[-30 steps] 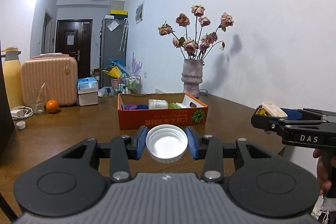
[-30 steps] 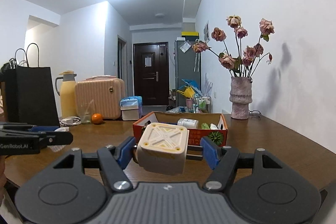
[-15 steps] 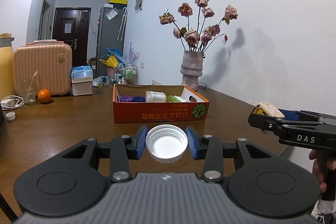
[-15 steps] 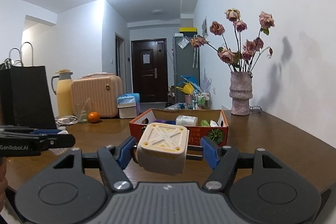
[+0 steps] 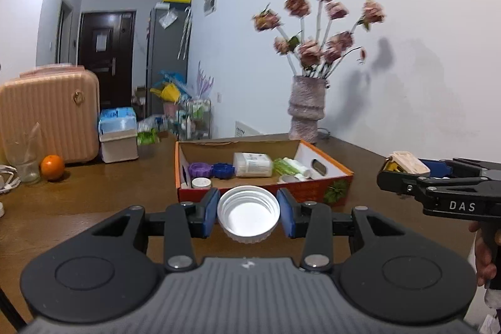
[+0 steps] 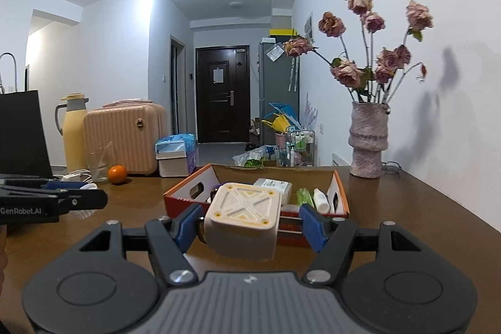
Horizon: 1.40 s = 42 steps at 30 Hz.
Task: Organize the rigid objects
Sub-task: 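Lift the white cap and cream block and carry both over the box, then release the white cap into the box while the right tool releases the cream block inside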
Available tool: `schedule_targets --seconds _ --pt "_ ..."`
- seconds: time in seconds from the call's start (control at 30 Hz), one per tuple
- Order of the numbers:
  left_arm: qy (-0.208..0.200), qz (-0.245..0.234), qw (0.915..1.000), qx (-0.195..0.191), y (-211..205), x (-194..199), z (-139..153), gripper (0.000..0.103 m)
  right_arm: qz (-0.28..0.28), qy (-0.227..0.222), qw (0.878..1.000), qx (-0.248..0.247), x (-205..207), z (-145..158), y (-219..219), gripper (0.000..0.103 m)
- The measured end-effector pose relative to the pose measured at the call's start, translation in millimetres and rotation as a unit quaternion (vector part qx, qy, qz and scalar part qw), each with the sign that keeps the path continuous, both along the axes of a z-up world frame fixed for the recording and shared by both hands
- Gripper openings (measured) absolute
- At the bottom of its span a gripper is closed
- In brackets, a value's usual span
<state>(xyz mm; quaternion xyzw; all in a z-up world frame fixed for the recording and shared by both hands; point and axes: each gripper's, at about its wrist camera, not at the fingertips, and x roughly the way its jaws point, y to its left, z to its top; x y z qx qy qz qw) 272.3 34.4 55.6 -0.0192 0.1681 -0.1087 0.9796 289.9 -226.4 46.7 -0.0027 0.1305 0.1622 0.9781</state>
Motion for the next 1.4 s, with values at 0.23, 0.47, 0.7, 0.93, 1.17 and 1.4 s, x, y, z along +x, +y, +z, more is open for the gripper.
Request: schedule_targets --seconds 0.23,0.47,0.7,0.93,1.17,1.4 --pt "0.016 -0.009 0.9998 0.006 7 89 5 0.041 0.015 0.016 1.000 -0.002 85 0 8 0.067" --pt "0.079 -0.025 0.9965 -0.002 7 201 0 0.041 0.049 0.061 0.997 0.009 188 -2 27 0.067" --pt "0.185 -0.029 0.9823 0.002 -1 294 -36 0.041 0.062 0.204 0.975 0.059 306 -21 41 0.067" --pt "0.224 -0.032 0.9738 0.015 -6 324 -68 0.050 0.044 0.292 0.955 0.039 357 -61 60 0.068" --pt "0.194 -0.022 0.9804 0.029 -6 313 -55 0.072 0.035 0.303 0.951 0.053 356 -66 60 0.069" --pt "0.172 0.023 0.9841 0.036 12 298 -20 0.091 0.032 0.274 0.960 0.050 337 -25 45 0.069"
